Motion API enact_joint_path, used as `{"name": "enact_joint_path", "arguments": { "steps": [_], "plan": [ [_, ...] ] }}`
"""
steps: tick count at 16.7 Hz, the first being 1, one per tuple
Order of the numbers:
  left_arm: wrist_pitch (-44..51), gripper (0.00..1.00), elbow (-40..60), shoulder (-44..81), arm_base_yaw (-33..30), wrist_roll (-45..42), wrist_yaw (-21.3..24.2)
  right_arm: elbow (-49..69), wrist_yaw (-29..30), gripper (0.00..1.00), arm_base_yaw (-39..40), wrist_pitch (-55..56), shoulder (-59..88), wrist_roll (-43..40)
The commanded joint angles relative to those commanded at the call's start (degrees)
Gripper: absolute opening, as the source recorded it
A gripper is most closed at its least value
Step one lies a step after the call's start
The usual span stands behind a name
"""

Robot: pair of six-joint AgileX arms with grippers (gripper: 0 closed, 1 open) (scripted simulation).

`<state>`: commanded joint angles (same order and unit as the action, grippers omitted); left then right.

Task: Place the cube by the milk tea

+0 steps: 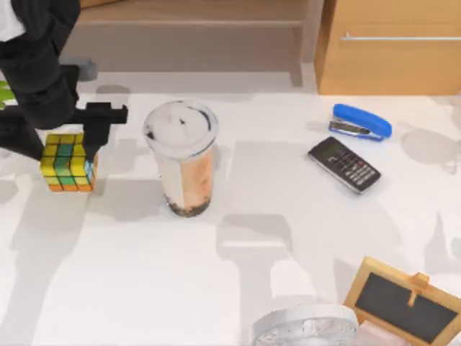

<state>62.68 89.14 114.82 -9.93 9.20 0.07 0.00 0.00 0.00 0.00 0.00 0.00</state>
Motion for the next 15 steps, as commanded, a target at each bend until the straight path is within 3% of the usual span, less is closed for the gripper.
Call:
{"name": "enact_joint_path", "arguments": {
  "steps": [15],
  "plan": [
    [-0.02,0.00,-0.23,-0.11,0.86,-0.67,0.09,0.00,0.00,1.00,0.00,0.00,0.00,0.00]
  ]
}}
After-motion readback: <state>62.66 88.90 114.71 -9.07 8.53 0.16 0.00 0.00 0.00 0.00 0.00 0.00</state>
